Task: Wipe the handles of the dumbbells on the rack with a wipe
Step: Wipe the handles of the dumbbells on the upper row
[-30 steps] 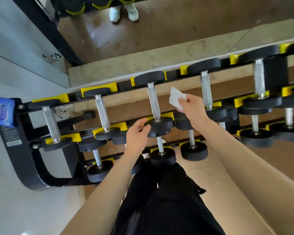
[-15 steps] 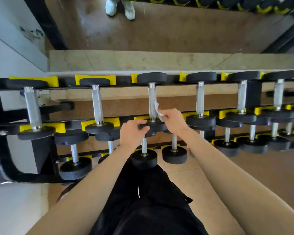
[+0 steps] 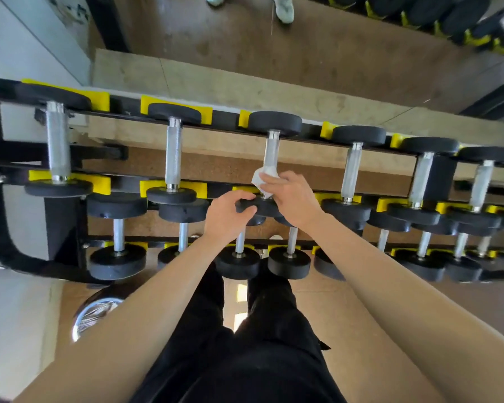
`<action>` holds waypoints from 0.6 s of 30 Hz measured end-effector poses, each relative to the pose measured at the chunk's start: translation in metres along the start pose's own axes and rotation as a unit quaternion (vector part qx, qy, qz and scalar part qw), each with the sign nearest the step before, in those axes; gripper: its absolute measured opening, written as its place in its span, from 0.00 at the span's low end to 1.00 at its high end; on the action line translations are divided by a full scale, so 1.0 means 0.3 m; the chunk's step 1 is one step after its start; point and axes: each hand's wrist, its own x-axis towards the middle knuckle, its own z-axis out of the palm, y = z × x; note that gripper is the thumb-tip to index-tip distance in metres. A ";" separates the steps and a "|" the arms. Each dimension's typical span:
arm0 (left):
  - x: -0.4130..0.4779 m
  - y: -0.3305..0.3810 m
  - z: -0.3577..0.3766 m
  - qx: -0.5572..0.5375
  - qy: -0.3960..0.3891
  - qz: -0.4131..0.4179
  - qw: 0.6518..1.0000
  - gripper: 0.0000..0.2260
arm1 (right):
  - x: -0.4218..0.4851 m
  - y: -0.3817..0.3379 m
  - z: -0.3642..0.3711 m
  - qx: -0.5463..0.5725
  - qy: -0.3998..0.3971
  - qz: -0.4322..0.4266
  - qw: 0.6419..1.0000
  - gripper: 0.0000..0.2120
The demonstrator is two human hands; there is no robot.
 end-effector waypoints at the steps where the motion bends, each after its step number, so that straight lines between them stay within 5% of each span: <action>1: 0.005 0.002 0.003 -0.004 -0.001 -0.009 1.000 0.13 | -0.007 0.007 0.001 0.019 -0.017 0.005 1.000 0.20; 6: 0.013 0.056 0.010 -0.012 0.033 -0.005 0.999 0.18 | -0.050 0.055 -0.049 0.229 -0.036 0.123 0.965 0.12; 10: 0.010 0.146 0.025 -0.099 -0.029 0.053 0.993 0.25 | -0.102 0.076 -0.098 0.490 0.027 0.201 0.848 0.04; 16: 0.028 0.233 0.005 -0.136 -0.017 0.030 0.990 0.06 | -0.102 0.129 -0.112 0.598 0.027 0.248 0.762 0.10; 18: 0.047 0.237 -0.023 -0.164 -0.011 0.009 0.986 0.04 | -0.090 0.150 -0.121 0.695 -0.023 0.235 0.679 0.11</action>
